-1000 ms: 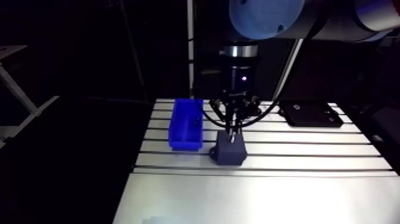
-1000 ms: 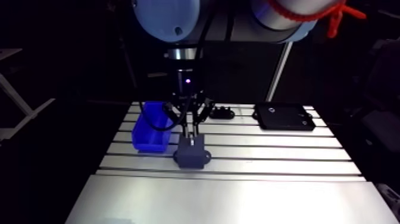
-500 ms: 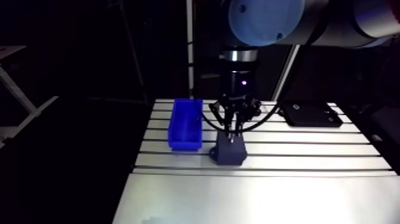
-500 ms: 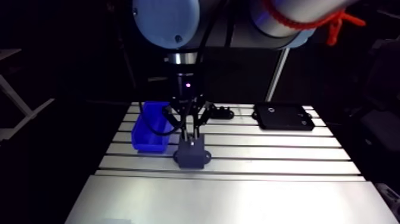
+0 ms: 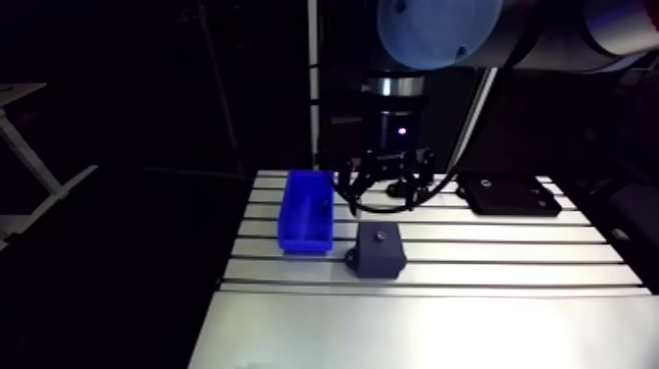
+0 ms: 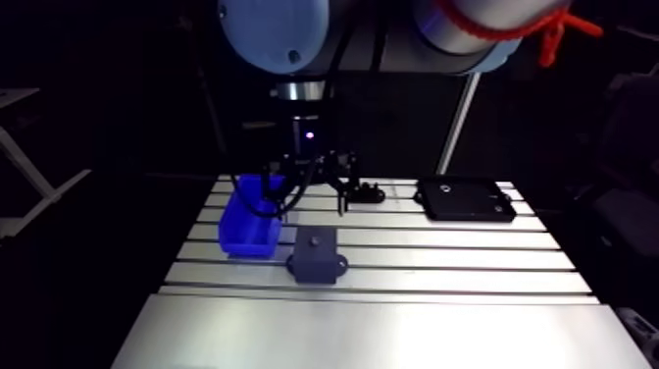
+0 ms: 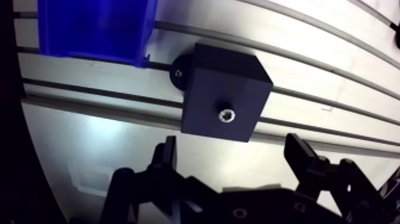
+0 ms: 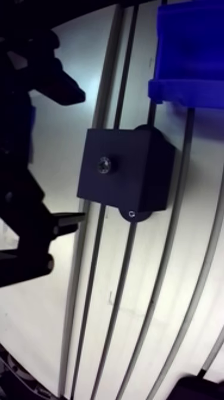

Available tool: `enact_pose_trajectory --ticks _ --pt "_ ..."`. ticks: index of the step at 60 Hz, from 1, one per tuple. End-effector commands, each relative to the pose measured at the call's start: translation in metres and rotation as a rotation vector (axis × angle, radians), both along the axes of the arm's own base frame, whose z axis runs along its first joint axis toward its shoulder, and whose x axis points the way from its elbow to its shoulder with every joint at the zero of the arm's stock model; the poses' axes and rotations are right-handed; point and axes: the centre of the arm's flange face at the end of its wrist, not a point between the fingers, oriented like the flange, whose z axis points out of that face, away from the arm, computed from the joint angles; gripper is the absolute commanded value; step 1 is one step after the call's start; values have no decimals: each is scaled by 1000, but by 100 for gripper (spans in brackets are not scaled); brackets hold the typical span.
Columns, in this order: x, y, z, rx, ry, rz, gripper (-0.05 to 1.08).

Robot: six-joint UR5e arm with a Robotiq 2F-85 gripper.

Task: Pick up the M10 bolt and insert it into the hole until fully seated.

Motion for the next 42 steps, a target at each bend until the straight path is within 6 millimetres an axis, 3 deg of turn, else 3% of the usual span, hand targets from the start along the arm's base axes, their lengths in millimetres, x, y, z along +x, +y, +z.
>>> enact_pose_trajectory --ticks 1,3,7,11,19,26,42 --pt "-5 -1 54 -4 85 -10 0" --pt "-4 3 71 -2 95 -26 0" --pt "-6 7 79 1 84 -47 0" --pt "-8 30 101 9 15 -128 0" --pt "-12 53 131 14 -26 -185 0" --pt "-7 56 158 23 -38 -187 0" --pt "3 63 197 24 37 -190 0"
